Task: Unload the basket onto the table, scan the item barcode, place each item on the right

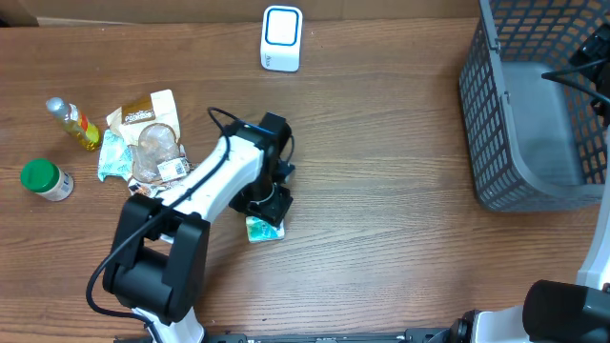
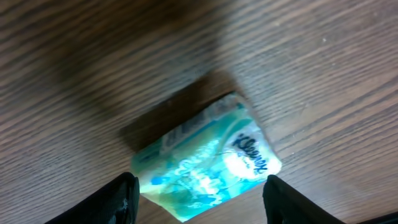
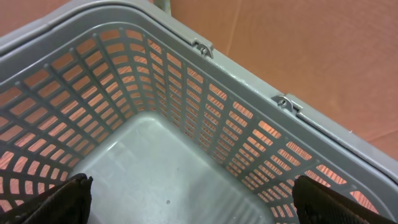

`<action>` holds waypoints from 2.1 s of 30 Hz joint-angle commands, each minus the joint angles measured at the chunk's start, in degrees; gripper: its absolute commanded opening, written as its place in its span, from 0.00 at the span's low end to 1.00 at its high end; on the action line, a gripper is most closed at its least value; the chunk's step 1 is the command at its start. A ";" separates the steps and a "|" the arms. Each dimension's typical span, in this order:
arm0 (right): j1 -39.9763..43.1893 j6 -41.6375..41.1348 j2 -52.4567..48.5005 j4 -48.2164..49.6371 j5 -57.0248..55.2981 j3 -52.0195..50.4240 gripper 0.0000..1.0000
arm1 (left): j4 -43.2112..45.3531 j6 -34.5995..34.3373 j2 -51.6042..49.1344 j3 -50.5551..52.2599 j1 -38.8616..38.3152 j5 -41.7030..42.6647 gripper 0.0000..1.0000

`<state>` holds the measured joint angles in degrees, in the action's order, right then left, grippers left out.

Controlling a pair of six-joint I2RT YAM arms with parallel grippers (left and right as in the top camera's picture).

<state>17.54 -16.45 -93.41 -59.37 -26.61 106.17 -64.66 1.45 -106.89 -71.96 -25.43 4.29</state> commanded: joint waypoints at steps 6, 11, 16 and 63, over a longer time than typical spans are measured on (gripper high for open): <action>0.00 0.24 0.07 0.28 -0.79 0.31 1.00 | -1.79 -6.60 -0.37 0.24 -7.10 -12.24 0.64; 0.00 0.22 0.07 0.28 -0.79 0.31 1.00 | -5.01 -14.05 -0.37 0.26 -12.70 -20.37 0.55; 0.00 0.24 0.07 0.28 -0.79 0.31 1.00 | -5.97 -17.46 -0.37 1.14 -17.55 -21.20 0.41; 0.00 0.22 0.07 0.28 -0.79 0.31 1.00 | 11.87 -10.43 -0.35 -3.15 -0.57 -20.63 0.53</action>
<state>17.54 -16.47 -93.41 -59.37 -26.61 106.17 -51.31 -12.73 -106.91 -74.56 -25.89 -19.44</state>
